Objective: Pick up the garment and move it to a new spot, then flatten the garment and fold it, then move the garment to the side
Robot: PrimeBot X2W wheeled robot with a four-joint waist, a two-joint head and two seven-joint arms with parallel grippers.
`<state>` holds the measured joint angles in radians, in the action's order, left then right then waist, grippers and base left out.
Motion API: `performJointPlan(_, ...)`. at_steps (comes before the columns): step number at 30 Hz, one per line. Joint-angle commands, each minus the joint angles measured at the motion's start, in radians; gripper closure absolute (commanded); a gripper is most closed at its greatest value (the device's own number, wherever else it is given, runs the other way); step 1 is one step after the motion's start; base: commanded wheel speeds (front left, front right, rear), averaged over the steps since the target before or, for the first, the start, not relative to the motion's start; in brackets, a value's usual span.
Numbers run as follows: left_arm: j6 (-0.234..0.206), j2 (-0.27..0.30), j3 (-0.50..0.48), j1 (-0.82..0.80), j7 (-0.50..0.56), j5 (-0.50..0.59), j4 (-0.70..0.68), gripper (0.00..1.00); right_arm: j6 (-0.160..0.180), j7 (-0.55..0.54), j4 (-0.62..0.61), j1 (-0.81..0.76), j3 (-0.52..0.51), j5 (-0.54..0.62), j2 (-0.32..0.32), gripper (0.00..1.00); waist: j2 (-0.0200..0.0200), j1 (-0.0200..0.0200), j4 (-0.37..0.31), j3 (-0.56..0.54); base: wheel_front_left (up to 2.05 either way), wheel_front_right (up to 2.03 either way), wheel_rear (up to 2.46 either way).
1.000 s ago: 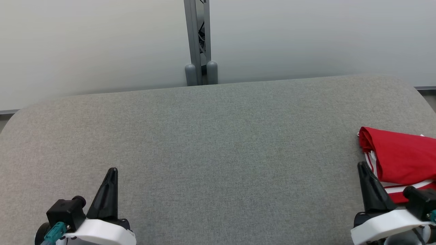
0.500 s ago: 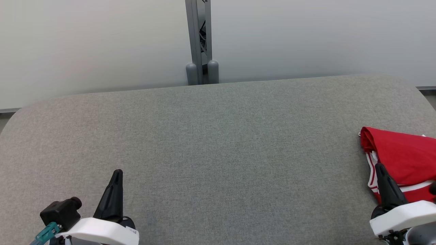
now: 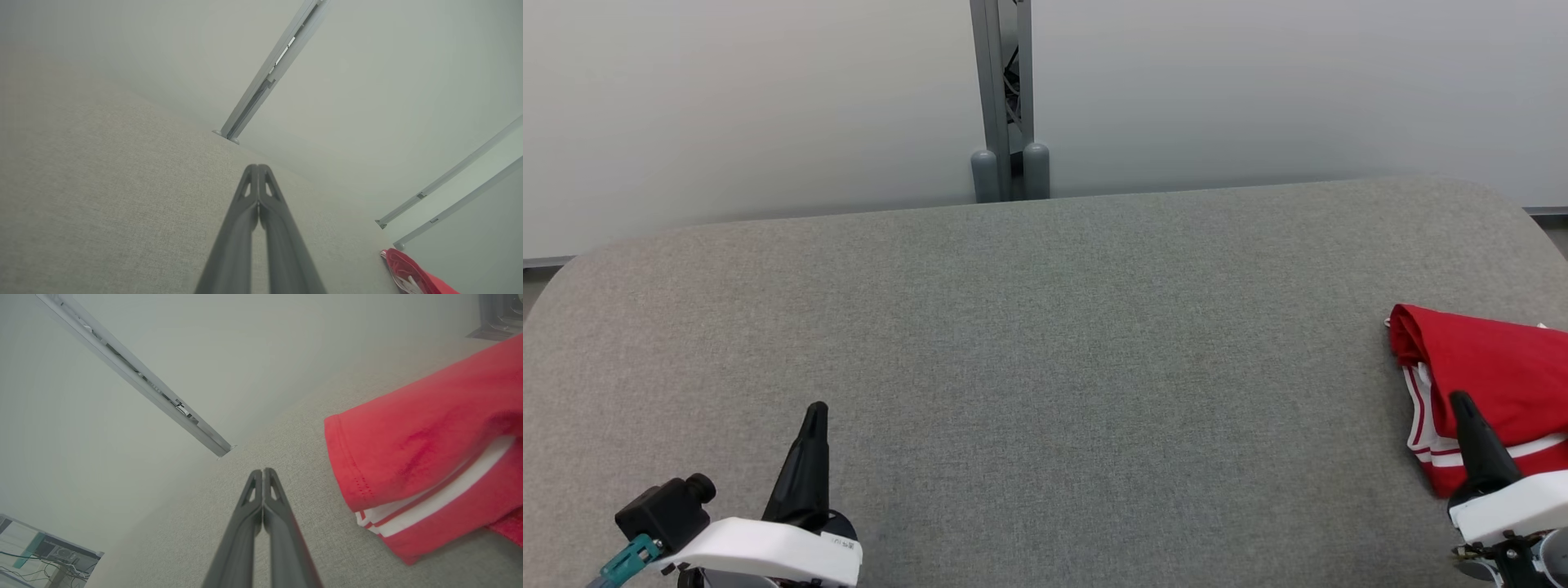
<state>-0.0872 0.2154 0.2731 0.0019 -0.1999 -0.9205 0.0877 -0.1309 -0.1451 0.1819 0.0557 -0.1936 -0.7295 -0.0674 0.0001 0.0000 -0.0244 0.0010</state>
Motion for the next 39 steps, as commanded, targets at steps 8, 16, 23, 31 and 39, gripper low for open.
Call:
performJointPlan(8,0.038,-0.018,-0.014,-0.036,-0.013,-0.111,0.005,1.00,0.000,-0.064,0.024,0.049,-0.054,-0.134,-0.018,1.00,-0.0001,0.0000,0.003,0.002,0.00,0.00,0.00)
performJointPlan(16,0.059,-0.034,-0.017,-0.041,-0.019,-0.181,0.016,1.00,0.000,-0.105,0.046,0.064,-0.086,-0.215,-0.022,1.00,-0.0001,0.0000,0.004,0.003,0.00,0.00,0.00)
performJointPlan(23,0.079,-0.051,-0.020,-0.045,-0.025,-0.247,0.026,1.00,0.000,-0.143,0.068,0.079,-0.116,-0.292,-0.026,1.00,-0.0001,0.0000,0.006,0.004,0.00,0.00,0.00)
performJointPlan(31,0.100,-0.067,-0.023,-0.047,-0.031,-0.315,0.036,1.00,0.000,-0.185,0.090,0.094,-0.148,-0.373,-0.030,1.00,-0.0001,0.0000,0.009,0.006,0.00,0.00,0.00)
performJointPlan(39,0.120,-0.084,-0.026,-0.053,-0.036,-0.380,0.046,1.00,0.000,-0.222,0.110,0.108,-0.177,-0.449,-0.034,1.00,-0.0001,0.0000,0.011,0.008,0.00,0.00,0.00)
